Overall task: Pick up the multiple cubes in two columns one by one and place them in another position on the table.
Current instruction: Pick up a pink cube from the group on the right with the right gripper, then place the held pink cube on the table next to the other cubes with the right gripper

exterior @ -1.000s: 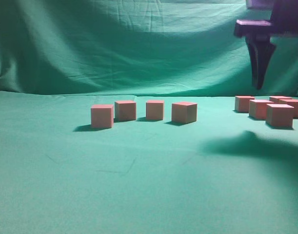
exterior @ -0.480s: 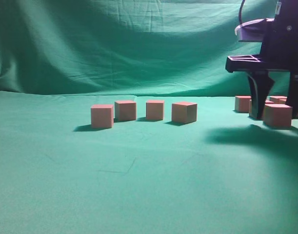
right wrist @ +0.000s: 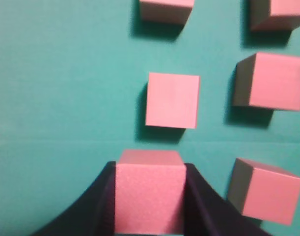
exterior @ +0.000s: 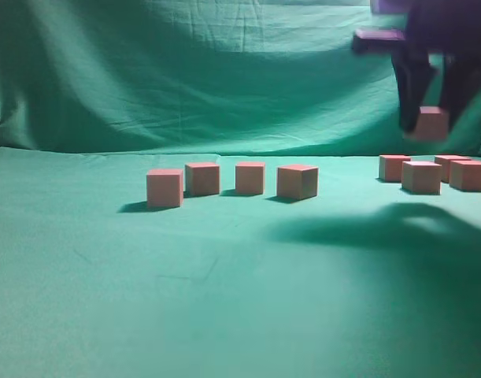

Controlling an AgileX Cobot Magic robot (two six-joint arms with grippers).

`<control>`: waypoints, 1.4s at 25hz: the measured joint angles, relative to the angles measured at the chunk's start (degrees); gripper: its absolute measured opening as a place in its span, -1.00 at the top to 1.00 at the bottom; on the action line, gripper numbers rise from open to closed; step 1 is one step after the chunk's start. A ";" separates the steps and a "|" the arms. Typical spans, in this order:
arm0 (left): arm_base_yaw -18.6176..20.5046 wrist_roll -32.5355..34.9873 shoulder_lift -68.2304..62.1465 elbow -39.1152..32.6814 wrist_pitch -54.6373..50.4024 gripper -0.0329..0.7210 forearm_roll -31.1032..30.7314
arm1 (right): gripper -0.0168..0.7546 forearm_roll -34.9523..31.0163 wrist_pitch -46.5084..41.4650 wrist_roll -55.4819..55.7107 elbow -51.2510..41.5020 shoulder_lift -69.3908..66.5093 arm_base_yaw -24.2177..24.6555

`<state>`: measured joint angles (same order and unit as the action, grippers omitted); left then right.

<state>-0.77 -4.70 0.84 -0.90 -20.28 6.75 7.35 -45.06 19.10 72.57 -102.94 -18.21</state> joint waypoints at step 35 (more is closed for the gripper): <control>0.00 0.00 0.00 0.00 0.00 0.91 0.00 | 0.28 -4.27 -9.94 -14.84 22.94 -20.23 -28.04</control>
<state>-0.77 -4.70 0.84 -0.90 -20.28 6.75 3.07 -55.00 4.27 95.51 -123.18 -46.25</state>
